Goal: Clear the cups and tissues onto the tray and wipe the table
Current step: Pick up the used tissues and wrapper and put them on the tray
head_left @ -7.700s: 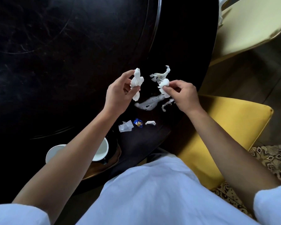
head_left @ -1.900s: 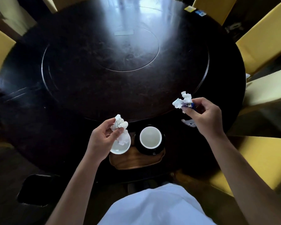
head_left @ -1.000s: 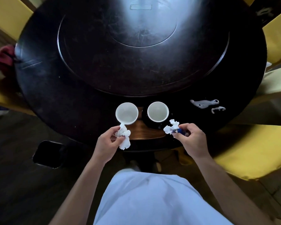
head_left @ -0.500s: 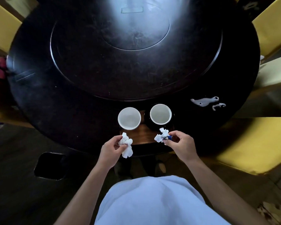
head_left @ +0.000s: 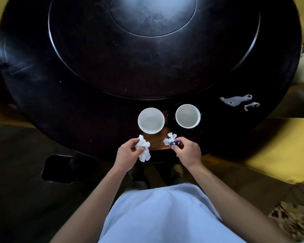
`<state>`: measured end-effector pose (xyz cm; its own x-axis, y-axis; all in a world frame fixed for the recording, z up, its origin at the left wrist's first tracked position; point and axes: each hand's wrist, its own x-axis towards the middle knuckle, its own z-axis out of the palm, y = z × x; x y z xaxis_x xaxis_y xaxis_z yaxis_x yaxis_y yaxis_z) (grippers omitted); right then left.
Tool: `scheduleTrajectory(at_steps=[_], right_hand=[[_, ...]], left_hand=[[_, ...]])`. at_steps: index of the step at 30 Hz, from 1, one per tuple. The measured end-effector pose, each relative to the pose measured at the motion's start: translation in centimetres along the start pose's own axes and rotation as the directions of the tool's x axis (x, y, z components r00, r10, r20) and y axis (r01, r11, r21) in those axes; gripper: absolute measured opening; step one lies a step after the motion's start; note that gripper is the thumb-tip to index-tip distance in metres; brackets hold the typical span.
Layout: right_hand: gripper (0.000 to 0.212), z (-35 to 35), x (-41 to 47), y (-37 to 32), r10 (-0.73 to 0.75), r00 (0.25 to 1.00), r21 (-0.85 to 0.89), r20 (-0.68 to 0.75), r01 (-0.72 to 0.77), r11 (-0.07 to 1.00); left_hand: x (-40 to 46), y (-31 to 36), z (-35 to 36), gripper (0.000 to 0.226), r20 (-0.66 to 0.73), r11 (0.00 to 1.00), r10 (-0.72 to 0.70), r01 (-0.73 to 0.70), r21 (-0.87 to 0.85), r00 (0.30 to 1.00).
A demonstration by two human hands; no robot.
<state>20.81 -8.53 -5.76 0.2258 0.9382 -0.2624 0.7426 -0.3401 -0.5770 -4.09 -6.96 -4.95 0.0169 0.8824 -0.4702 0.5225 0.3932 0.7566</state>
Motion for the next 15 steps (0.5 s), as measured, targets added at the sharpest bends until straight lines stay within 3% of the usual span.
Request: scheduleTrajectory(at_steps=[8, 15], right_hand=[[0.020, 1.8, 1.4, -1.5, 0.024, 1.000, -0.062, 0.016, -0.023, 0.998], [0.032, 2.7, 1.5, -1.9, 0.046, 0.999, -0.016, -0.011, -0.046, 0.999]], left_hand=[[1.4, -0.2, 0.6, 0.042, -0.040, 0.998, -0.057, 0.057, -0.001, 0.998], [1.8, -0.3, 1.9, 0.044, -0.046, 0.996, -0.088, 0.087, -0.023, 0.995]])
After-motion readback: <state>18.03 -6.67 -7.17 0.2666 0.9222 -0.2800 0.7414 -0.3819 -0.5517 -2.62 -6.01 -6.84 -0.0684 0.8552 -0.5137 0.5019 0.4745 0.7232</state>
